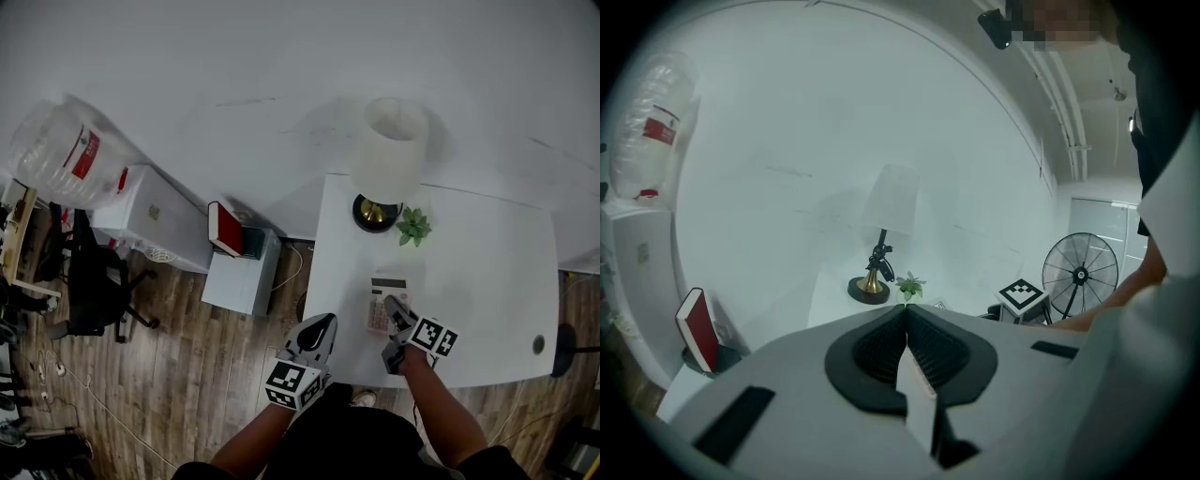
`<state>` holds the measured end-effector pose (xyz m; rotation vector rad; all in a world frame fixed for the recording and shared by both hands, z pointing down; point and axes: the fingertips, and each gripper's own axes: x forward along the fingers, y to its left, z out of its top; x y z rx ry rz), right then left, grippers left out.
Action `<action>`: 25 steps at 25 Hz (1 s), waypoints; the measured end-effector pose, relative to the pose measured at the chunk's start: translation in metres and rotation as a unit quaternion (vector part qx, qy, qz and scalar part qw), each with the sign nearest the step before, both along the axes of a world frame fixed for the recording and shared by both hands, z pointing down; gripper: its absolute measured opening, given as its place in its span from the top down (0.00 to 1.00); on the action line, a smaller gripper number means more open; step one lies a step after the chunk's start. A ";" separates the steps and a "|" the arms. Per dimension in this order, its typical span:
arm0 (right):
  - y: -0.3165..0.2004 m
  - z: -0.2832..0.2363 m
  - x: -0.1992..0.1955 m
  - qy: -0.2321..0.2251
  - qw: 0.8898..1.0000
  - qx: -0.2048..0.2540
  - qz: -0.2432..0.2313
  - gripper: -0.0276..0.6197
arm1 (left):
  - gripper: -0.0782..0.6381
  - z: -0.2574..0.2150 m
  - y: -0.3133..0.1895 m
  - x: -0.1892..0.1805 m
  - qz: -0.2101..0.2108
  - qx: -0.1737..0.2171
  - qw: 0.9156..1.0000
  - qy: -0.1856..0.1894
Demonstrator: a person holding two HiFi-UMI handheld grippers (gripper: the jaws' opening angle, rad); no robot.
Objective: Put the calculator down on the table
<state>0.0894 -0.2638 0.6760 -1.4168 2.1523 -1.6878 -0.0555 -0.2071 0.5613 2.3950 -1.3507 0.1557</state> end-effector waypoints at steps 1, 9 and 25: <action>0.001 0.002 0.001 0.005 1.000 -0.001 0.002 0.75 | 0.86 0.000 0.000 0.000 0.000 0.000 1.000 0.000; 0.000 0.004 0.008 0.135 0.989 0.044 -0.032 0.70 | 0.87 -0.002 -0.002 0.000 -0.009 -0.005 1.000 0.028; 0.001 0.011 0.027 0.262 0.961 0.051 -0.065 0.52 | 0.86 -0.002 -0.001 0.008 -0.009 -0.021 0.999 0.045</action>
